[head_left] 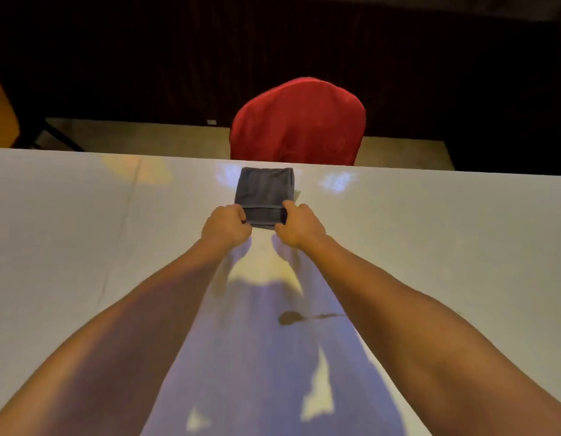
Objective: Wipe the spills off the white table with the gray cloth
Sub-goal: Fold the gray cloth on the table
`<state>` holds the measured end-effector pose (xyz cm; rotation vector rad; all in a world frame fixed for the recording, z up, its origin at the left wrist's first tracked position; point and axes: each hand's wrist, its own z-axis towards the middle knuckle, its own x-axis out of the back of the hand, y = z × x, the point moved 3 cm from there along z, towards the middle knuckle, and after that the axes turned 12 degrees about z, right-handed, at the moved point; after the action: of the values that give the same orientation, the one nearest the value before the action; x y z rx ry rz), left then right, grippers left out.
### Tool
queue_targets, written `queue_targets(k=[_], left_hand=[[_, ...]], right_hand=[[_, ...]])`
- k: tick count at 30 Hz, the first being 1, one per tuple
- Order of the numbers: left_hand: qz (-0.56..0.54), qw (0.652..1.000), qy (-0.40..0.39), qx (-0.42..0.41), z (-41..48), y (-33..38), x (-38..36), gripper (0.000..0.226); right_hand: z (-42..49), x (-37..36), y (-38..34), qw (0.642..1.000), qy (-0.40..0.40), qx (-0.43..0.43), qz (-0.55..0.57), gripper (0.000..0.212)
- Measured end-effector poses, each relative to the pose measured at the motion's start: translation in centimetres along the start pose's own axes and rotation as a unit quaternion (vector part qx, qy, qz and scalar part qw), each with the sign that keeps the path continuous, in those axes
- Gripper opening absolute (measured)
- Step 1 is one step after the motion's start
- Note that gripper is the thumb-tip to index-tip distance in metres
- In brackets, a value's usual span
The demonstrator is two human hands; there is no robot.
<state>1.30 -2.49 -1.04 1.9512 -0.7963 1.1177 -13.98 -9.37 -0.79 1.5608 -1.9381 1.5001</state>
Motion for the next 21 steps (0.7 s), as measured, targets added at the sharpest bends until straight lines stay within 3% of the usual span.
queue_targets(k=[4, 8, 11, 15, 18, 21], left_hand=[[-0.178, 0.979, 0.010, 0.093, 2.0, -1.2, -0.5, 0.039], [-0.326, 0.923, -0.038, 0.199, 3.6, -1.2, -0.9, 0.057], [-0.384, 0.890, -0.074, 0.232, 4.6, -0.8, -1.4, 0.047], [-0.459, 0.843, -0.065, 0.273, 5.2, -0.4, -2.3, 0.037], [-0.493, 0.819, -0.066, 0.286, 5.4, 0.1, -2.1, 0.038], [-0.536, 0.796, -0.066, 0.273, 5.1, 0.8, -1.0, 0.018]], right_hand=[[1.9, -0.3, 0.2, 0.986, 0.030, -0.059, 0.153, 0.062], [3.5, -0.2, 1.3, 0.910, 0.072, -0.199, 0.358, 0.050], [4.4, -0.9, 1.8, 0.863, 0.056, -0.235, 0.444, 0.026], [4.8, -1.7, 2.8, 0.805, 0.046, -0.260, 0.531, 0.022], [5.2, -1.7, 3.1, 0.787, 0.033, -0.271, 0.553, 0.021], [5.3, -0.9, 3.0, 0.783, 0.025, -0.270, 0.560, 0.014]])
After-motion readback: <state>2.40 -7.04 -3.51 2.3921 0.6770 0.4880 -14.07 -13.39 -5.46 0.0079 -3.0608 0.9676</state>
